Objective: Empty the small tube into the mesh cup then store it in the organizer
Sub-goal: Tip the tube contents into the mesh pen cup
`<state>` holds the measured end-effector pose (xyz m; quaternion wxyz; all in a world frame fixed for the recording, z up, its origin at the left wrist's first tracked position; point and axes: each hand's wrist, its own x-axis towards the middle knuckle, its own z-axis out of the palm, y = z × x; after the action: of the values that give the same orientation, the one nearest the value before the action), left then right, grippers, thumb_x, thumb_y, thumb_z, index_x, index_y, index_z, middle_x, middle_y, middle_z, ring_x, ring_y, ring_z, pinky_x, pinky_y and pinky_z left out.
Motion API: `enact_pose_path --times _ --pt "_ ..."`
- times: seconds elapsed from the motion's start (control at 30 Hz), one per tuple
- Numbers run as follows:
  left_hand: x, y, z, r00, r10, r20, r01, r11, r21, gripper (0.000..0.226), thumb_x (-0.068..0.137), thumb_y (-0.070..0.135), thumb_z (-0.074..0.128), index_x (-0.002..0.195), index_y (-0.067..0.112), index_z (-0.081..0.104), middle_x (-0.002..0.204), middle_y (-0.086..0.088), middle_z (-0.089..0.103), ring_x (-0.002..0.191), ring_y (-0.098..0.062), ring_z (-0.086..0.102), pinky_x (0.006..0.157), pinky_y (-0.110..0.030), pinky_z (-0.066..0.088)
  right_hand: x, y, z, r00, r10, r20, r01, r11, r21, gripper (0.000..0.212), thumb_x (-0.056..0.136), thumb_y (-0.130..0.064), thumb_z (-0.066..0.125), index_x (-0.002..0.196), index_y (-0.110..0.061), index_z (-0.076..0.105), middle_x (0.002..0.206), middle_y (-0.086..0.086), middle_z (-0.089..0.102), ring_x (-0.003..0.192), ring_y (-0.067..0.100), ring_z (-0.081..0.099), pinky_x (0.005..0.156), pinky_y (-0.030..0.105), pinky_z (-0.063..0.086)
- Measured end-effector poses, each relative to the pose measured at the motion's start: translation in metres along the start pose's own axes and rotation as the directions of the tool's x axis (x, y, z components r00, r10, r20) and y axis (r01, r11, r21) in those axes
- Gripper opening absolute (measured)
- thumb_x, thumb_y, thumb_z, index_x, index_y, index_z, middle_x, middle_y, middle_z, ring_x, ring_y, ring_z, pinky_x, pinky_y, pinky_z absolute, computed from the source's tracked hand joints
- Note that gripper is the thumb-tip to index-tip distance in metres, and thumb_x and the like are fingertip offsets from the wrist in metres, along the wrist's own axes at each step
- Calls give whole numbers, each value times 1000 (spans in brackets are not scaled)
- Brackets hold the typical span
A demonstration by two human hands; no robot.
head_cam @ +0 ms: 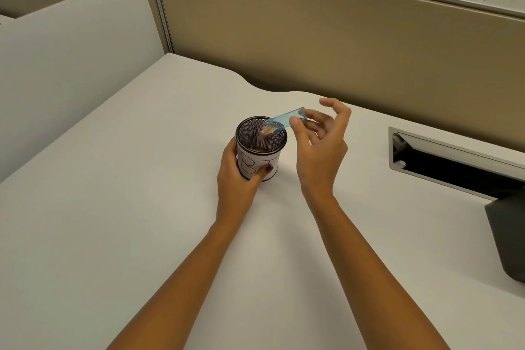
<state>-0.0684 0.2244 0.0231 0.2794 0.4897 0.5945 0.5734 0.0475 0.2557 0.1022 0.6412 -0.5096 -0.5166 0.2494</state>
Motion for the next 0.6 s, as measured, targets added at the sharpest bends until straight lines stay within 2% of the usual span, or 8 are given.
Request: enact_pose_path --times 0.1,0.2,0.3,0.37,0.43,0.5,0.6 --pt "0 0 1 1000 -5 1 5 1000 5 77 74 20 78 139 18 37 140 0 49 127 -17 49 100 -23 47 0 2 0 993 -119 26 121 988 -98 31 86 -10 72 113 -6 56 106 9 69 94 10 66 79 22 61" --pt "0 1 1 1000 -8 -1 8 1000 2 77 73 19 78 139 18 37 140 -1 49 126 -19 50 100 -23 47 0 1 -1 984 -174 33 177 978 -107 35 86 -8 72 116 -6 54 106 10 69 92 9 66 80 15 57" --pt "0 1 1 1000 -10 -4 10 1000 -8 77 73 18 79 138 19 38 139 -1 50 126 -19 51 99 -26 47 -1 3 -1 951 -304 64 310 932 -185 28 86 -5 72 109 1 59 102 15 69 89 10 64 78 12 56" --pt "0 2 0 1000 -13 -4 13 1000 -8 77 72 18 79 138 19 38 139 0 51 125 -19 51 99 -29 48 -2 2 -1 935 -348 73 355 912 -204 30 85 -2 72 111 3 57 104 16 68 91 7 62 80 6 52" --pt "0 2 0 1000 -16 -5 16 1000 -12 77 72 19 79 137 21 39 138 1 51 125 -17 51 99 -29 48 -2 2 -1 915 -391 97 403 891 -210 29 86 0 71 111 4 57 104 17 67 92 6 60 81 10 54" --pt "0 3 0 1000 -20 -4 20 1000 -16 77 71 20 79 137 22 39 137 3 52 124 -16 51 99 -26 48 -3 2 -1 896 -426 124 444 867 -227 26 86 0 70 109 5 59 103 18 67 90 13 63 80 20 58" --pt "0 3 0 1000 -17 -3 17 1000 -16 76 72 21 79 137 22 39 137 3 52 124 -14 51 98 -23 48 -5 -1 -1 887 -442 135 461 861 -215 27 86 1 70 111 6 59 105 19 66 91 19 66 82 23 59"
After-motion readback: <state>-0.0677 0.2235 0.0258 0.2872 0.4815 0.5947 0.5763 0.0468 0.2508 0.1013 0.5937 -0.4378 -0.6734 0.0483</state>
